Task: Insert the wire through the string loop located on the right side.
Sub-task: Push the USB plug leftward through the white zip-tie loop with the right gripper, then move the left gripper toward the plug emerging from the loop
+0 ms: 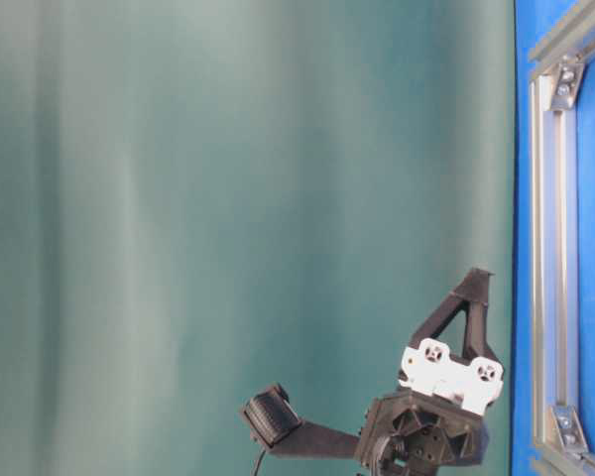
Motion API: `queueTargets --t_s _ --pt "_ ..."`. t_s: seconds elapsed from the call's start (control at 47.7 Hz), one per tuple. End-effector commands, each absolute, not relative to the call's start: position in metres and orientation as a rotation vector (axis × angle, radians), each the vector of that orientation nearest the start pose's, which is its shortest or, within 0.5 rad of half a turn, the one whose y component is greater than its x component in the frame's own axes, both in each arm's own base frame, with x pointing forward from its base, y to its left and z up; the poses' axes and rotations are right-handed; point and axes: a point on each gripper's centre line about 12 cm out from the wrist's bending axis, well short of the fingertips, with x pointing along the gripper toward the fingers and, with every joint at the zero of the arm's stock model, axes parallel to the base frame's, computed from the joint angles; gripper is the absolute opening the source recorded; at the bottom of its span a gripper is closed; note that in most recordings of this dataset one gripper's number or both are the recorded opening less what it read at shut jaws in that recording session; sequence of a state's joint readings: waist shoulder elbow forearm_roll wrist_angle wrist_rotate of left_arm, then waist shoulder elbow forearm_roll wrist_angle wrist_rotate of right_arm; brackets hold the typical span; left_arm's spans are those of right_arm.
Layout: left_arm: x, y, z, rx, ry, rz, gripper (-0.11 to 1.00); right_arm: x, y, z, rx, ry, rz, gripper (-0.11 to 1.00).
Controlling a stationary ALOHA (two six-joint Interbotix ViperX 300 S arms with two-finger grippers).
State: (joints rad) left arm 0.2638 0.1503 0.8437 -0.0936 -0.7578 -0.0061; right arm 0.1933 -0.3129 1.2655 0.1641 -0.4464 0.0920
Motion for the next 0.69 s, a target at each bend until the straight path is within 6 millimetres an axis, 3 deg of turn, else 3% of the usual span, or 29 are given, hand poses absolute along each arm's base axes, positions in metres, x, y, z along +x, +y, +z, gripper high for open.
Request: queueTargets --t_s 0.0,0.168,0.671 --pt "0.37 0.107 0.152 -0.091 0.173 0.33 0.0 0.254 0.04 0.136 0.17 0.476 0.057 -0.04" --pt "0.371 0.106 0.153 -0.091 0.171 0.329 0.0 0.27 0.042 0.13 0.171 0.492 0.049 -0.04" --pt "0.372 0.099 0.153 -0.091 0.17 0.311 0.0 0.276 0.044 0.129 0.17 0.494 0.049 -0.04"
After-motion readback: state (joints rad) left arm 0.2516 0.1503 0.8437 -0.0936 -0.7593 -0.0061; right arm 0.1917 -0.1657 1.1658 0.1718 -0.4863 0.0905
